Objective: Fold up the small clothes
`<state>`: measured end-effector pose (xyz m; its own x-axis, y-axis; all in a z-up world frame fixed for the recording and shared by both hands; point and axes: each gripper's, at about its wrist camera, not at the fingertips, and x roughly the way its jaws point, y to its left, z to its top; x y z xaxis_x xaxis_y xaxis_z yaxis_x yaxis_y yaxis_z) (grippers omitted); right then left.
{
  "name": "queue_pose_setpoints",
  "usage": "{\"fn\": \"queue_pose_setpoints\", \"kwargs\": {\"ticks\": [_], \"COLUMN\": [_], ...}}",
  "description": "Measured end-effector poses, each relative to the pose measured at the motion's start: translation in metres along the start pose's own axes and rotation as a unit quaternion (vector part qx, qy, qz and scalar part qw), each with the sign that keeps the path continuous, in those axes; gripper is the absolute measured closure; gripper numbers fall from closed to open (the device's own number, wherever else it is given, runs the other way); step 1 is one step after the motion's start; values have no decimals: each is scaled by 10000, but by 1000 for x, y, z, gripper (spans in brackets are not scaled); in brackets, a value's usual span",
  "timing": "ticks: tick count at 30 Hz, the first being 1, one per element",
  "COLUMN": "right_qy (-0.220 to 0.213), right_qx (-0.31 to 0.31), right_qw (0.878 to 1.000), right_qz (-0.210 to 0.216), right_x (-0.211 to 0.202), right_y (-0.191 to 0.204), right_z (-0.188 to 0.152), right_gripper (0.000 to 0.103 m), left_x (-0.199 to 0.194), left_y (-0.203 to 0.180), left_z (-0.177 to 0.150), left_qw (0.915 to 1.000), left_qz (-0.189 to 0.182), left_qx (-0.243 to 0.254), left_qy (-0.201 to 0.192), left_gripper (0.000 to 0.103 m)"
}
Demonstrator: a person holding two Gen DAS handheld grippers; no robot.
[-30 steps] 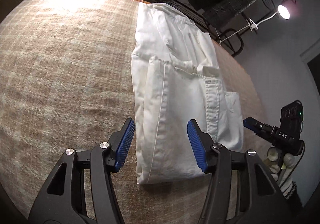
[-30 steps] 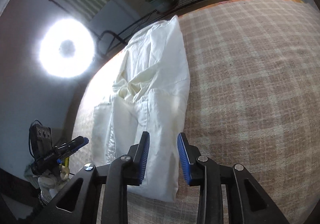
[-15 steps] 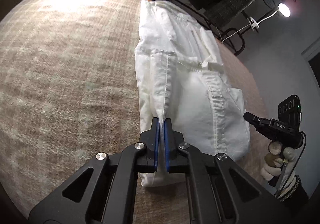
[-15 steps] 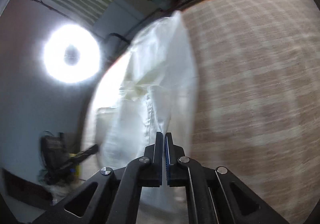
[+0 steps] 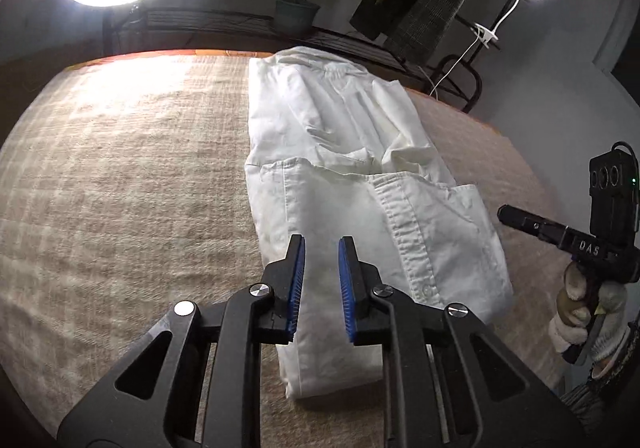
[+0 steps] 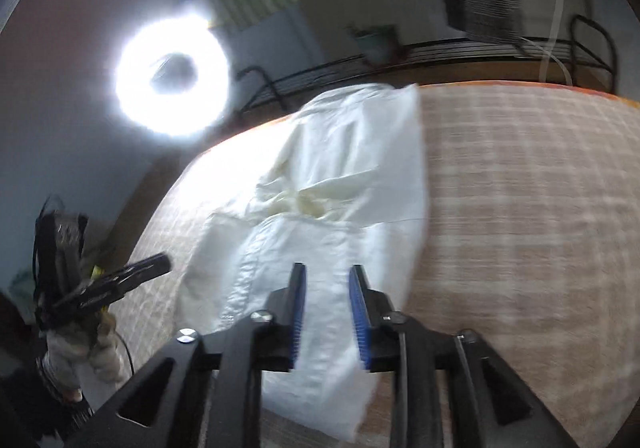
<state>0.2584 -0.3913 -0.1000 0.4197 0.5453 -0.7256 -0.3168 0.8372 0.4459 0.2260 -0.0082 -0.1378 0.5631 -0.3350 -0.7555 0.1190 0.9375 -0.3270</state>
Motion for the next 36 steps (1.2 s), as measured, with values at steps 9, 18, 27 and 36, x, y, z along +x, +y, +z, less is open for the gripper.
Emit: {"fn": "queue_pose_setpoints", "kwargs": {"ticks": [9, 18, 27, 36], "right_qy": [656, 177, 41, 74], "right_qx": [66, 277, -74, 147], "right_qw": [9954, 9990, 9993, 9992], "right_qz": [-691, -303, -376, -358], "right_x": [47, 11, 17, 61], "right_y": [-31, -36, -28, -79], "right_z": [-4, 18, 44, 115], "right_gripper": [88, 82, 72, 56], "left_x": [43, 15, 41, 117], "left_y": [25, 21, 49, 84], "left_z": [-6, 22, 74, 137], "left_qw": [9985, 9990, 9988, 9945], "left_qz": [377, 423, 94, -124], "left_qx": [-113, -127, -449, -833], "left_qy": [377, -74, 150, 622], "left_gripper": [72, 72, 72, 66]}}
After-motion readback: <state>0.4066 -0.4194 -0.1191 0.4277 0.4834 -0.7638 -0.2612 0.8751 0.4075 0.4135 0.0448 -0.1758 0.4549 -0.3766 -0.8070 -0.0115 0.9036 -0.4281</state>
